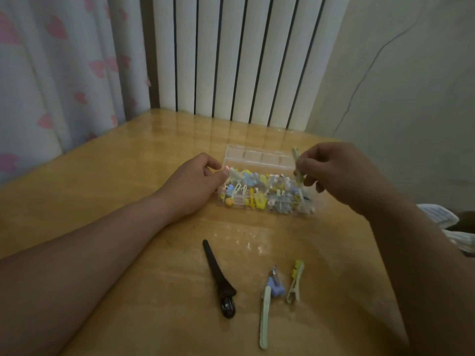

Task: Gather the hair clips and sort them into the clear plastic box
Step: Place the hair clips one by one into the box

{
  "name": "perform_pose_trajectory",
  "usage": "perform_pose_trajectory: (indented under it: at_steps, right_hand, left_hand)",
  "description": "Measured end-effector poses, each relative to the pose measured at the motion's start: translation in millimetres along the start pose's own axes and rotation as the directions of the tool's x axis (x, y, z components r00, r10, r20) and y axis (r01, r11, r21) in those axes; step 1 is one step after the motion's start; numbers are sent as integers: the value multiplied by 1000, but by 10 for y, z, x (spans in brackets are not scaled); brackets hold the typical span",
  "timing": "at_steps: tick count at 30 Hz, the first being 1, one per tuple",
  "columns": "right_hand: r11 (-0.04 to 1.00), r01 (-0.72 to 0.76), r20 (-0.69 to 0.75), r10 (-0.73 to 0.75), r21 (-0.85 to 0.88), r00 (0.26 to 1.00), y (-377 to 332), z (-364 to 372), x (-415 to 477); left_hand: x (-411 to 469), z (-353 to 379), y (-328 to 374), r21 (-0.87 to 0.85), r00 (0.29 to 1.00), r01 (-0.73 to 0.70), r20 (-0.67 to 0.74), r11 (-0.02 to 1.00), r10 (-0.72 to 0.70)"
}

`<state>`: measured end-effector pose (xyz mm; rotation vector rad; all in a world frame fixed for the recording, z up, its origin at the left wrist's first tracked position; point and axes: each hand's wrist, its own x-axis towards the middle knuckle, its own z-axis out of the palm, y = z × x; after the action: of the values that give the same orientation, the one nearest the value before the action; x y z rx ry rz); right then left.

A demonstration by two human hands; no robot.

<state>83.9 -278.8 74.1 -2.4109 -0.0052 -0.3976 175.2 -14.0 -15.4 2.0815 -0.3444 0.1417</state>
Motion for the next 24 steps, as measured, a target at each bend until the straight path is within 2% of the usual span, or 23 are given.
perform_pose_trajectory:
  at_steps: [2, 5, 11, 14, 19, 21, 24]
  right_hand:
    - [995, -69, -51, 65, -77, 997, 103, 71, 43]
    - [986, -98, -43, 93, -135, 995, 149, 209, 60]
    - [994, -96, -86, 91, -53, 992, -40, 494, 51]
    - [989, -137, -32, 136, -61, 990, -117, 646, 79]
    - [955, -192, 30, 204, -225, 979, -145, 747, 121]
    - [954, -182, 8, 189, -236, 982, -128, 729, 113]
    - [965, -98, -40, 91, -245, 995, -108, 644, 72]
  left_hand:
    - [0, 3, -2, -1, 1000, -2, -6, 1000, 2]
    - [-1, -2, -8, 5, 1000, 0, -5, 1000, 0]
    - [-5, 16, 17, 19, 1000, 0, -1, 1000, 0]
    - [-7, 22, 27, 32, 1000, -1, -9, 999, 2]
    - [-11, 20, 16, 14, 1000, 5, -8, 1000, -5]
    - [-15, 19, 16, 8, 1000, 4, -9, 1000, -4]
    - [-25, 10, 40, 11, 1000, 9, -4, 1000, -9]
